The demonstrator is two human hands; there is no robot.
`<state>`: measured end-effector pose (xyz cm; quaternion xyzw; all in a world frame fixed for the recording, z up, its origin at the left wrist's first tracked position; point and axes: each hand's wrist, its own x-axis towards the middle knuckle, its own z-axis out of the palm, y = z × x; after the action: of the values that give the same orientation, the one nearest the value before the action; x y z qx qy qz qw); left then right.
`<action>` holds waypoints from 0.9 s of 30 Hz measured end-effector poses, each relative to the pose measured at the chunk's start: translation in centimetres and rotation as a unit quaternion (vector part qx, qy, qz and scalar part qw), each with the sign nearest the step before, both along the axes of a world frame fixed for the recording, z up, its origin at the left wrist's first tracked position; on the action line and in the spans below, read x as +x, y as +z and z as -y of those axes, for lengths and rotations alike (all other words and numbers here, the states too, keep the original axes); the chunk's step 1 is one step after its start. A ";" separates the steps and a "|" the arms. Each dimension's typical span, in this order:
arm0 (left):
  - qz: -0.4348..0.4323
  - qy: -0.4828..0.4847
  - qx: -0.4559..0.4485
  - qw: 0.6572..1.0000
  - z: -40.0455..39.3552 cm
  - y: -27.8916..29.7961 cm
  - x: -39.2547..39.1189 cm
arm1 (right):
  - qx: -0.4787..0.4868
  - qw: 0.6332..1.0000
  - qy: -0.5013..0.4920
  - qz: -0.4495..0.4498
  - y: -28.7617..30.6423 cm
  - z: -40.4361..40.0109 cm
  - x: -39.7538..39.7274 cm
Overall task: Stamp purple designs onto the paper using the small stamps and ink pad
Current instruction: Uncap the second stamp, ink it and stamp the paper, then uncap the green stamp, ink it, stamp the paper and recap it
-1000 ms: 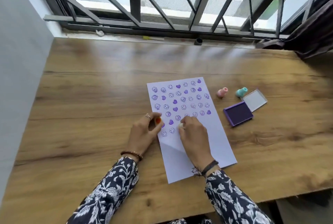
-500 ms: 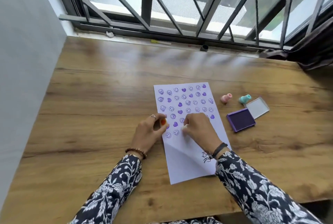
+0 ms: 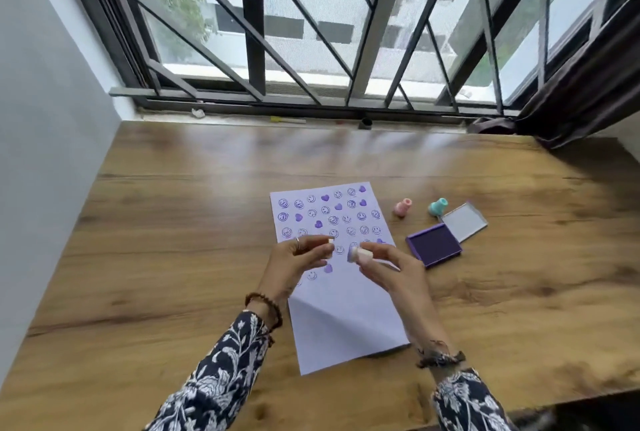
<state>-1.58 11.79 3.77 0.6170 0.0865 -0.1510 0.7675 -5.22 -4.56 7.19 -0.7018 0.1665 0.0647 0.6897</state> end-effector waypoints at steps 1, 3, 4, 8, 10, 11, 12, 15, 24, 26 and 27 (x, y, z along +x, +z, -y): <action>-0.006 -0.006 -0.011 1.000 0.9 0.3 -0.1 | -0.014 1.000 -0.001 0.014 0.5 0.3 0.1; -0.013 -0.007 -0.026 1.000 2.5 0.6 -0.3 | -0.046 0.998 0.004 0.035 1.1 1.0 0.3; -0.016 -0.003 -0.035 0.999 3.2 0.7 -0.4 | -0.062 0.997 0.006 0.042 1.3 1.4 0.4; -0.022 0.004 -0.048 0.999 5.3 1.0 -0.1 | -0.093 0.994 0.008 0.057 1.6 3.6 0.7; -0.018 0.003 -0.045 0.999 6.3 1.2 0.2 | -0.080 0.995 0.005 0.056 1.8 4.8 1.1; -0.013 0.003 -0.041 0.999 6.8 1.3 0.4 | -0.067 0.996 0.004 0.052 1.8 5.3 1.3; -0.007 0.000 -0.038 0.999 7.4 1.4 0.5 | -0.051 0.998 0.006 0.046 1.9 5.9 1.5; 0.020 -0.015 -0.020 0.999 9.2 1.6 1.0 | 0.020 0.999 0.010 0.027 1.8 8.0 2.0; 0.155 -0.047 0.285 0.945 16.3 -0.9 4.6 | -0.352 0.929 0.063 0.096 -0.8 14.1 7.4; 0.189 -0.032 0.385 0.903 16.7 -1.8 5.2 | -0.434 0.889 0.082 0.119 -1.5 14.4 9.5; 0.194 -0.033 0.411 0.890 16.7 -2.2 5.3 | -0.458 0.875 0.091 0.127 -1.8 14.5 10.3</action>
<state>3.68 -4.92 1.54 0.8969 -0.0300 -0.0042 0.4411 5.08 -19.04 5.43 -0.9532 0.0239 -0.0464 0.2979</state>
